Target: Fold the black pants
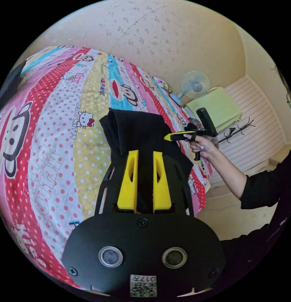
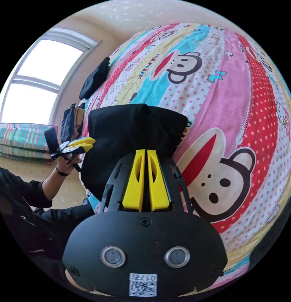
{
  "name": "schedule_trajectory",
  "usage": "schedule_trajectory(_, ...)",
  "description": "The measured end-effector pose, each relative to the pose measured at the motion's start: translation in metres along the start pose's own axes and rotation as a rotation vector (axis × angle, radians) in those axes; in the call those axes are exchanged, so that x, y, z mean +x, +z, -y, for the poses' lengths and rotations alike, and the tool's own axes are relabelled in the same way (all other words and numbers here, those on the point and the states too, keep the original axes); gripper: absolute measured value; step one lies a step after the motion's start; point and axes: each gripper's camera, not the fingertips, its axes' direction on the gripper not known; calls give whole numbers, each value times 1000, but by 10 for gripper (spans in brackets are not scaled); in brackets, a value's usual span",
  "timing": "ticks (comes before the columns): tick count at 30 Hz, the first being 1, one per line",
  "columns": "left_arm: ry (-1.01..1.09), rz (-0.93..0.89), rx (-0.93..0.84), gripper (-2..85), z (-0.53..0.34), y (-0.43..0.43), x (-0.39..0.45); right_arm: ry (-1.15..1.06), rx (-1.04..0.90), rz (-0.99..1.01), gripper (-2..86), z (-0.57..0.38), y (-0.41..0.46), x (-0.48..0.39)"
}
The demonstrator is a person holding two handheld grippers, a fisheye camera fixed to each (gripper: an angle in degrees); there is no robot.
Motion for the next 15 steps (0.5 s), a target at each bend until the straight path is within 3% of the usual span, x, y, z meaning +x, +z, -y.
schedule_trajectory(3, -21, -80, 45, 51, -3, -13, -3, 170, 135, 413, 11, -28, -7, 58)
schedule_trajectory(4, -27, -103, 51, 52, -3, -19, -3, 214, 269, 530, 9, -48, -20, 70)
schedule_trajectory(5, -19, -133, 77, 61, -6, -35, 2, 208, 416, 611, 7, -70, -37, 70)
schedule_trajectory(8, 39, -153, 184, 75, -21, -79, 23, 163, 555, 685, 4, -113, -52, 40)
schedule_trajectory(10, 72, -157, 207, 83, -26, -90, 37, 164, 502, 686, 3, -127, -35, 20)
schedule_trajectory(12, 139, -96, 202, 91, -23, -82, 56, 219, 379, 542, 3, -137, -6, 6)
schedule_trajectory(13, 151, -65, 183, 93, -20, -75, 58, 254, 273, 365, 4, -143, 17, 3)
schedule_trajectory(14, 146, 11, 83, 82, -10, -58, 59, 236, 207, 194, 4, -152, 36, 3)
schedule_trajectory(15, 88, 96, -58, 59, 4, -40, 51, 222, 224, 194, 4, -157, 41, 6)
